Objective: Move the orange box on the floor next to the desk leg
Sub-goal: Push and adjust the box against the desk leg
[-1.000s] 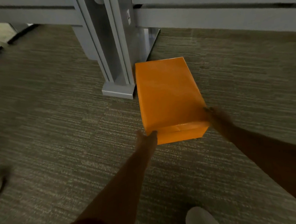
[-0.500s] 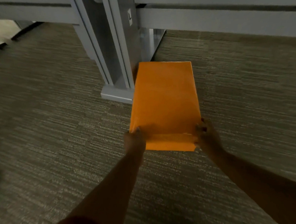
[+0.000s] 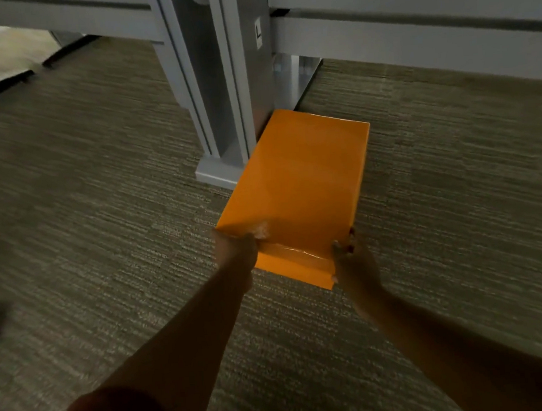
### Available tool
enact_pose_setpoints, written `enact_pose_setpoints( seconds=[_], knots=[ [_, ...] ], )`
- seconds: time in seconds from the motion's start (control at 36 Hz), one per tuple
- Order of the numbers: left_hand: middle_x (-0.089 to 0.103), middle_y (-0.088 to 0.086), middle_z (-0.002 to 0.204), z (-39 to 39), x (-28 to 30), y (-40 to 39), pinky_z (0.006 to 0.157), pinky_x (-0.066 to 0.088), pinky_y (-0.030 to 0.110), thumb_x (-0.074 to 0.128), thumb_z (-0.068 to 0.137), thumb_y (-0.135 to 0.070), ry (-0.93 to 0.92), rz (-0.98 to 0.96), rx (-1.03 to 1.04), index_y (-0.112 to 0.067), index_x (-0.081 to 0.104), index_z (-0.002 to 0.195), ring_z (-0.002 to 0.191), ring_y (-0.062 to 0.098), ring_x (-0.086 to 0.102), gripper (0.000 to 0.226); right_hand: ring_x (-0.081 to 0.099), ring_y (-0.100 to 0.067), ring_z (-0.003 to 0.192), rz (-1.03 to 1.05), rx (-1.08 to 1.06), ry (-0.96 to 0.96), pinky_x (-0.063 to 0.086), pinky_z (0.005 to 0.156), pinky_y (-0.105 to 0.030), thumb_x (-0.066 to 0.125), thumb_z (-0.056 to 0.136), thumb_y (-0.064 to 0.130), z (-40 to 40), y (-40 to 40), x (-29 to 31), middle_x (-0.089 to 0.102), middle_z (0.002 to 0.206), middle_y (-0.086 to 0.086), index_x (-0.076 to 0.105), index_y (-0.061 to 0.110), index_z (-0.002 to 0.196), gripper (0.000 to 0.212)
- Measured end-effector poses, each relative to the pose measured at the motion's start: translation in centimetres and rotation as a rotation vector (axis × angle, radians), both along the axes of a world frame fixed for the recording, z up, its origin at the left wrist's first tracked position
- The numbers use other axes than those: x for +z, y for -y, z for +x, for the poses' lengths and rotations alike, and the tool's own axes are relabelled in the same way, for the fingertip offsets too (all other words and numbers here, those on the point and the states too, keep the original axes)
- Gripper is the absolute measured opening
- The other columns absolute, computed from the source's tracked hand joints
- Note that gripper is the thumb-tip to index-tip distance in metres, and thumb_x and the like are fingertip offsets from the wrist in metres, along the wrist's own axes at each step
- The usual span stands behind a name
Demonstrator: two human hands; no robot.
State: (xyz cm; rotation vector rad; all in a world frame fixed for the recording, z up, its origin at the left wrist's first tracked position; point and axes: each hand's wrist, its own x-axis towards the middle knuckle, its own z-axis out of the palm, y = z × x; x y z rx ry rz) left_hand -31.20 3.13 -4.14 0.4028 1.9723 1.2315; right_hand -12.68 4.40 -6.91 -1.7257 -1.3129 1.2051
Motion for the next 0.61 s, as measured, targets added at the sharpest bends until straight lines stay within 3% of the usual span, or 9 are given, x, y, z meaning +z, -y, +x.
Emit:
enact_pose_setpoints(
  seconds=[0.08,0.19,0.28,0.42,0.53,0.61],
  knots=[
    [0.061,0.028,0.123,0.5,0.2,0.0,0.092,0.053,0.064,0.062,0.08,-0.004,0.094,0.039,-0.064,-0.006,0.04,0.138,0.111,0.048,0.063,0.062,0.061,-0.031,0.113,-0.005,0.001,0.021,0.052,0.093,-0.056,0.05,0.1,0.034,-0.4,-0.2,-0.1,0.06,0.132,-0.005,0.043,0.027,0.143,0.045],
    [0.057,0.007,0.093,1.3,0.3,-0.6,0.087,0.059,0.059,0.07,0.086,-0.02,0.158,-0.01,-0.1,-0.009,0.015,0.154,0.081,0.025,0.064,0.089,0.061,-0.031,0.113,0.0,0.012,0.0,0.052,0.093,-0.056,0.05,0.099,0.035,-0.9,-0.5,0.0,0.059,0.134,-0.006,0.041,0.027,0.144,0.046],
    [0.056,0.006,0.091,1.4,-0.3,-1.3,0.085,0.059,0.059,0.073,0.085,-0.018,0.166,-0.005,-0.074,-0.01,0.012,0.155,0.079,0.022,0.062,0.094,0.06,-0.028,0.115,0.0,0.014,-0.033,0.052,0.094,-0.055,0.051,0.099,0.036,-0.6,-1.0,-0.1,0.058,0.136,-0.003,0.04,0.03,0.145,0.048],
    [0.059,0.016,0.116,1.0,-1.3,-1.5,0.087,0.058,0.06,0.068,0.086,-0.012,0.123,0.046,-0.046,-0.016,0.027,0.143,0.101,0.035,0.064,0.07,0.058,-0.02,0.11,0.044,0.01,-0.028,0.046,0.084,-0.035,0.053,0.098,0.037,-0.1,-2.8,0.1,0.057,0.135,0.0,0.043,0.027,0.144,0.047],
    [0.055,0.015,0.129,1.2,-1.6,-1.4,0.09,0.056,0.061,0.067,0.089,-0.012,0.126,0.097,-0.016,-0.022,0.018,0.152,0.111,0.039,0.062,0.08,0.054,-0.029,0.126,0.034,0.022,-0.073,0.047,0.1,-0.055,0.056,0.095,0.042,-0.4,-4.5,0.9,0.05,0.147,-0.004,0.034,0.027,0.148,0.06],
    [0.049,0.015,0.144,0.8,-1.4,-1.4,0.094,0.054,0.061,0.072,0.088,-0.022,0.105,0.089,0.015,-0.026,0.012,0.155,0.122,0.04,0.057,0.091,0.051,-0.029,0.13,0.021,0.051,-0.068,0.045,0.103,-0.051,0.058,0.094,0.041,-0.6,-6.0,1.5,0.046,0.15,-0.004,0.027,0.029,0.152,0.067]
  ],
)
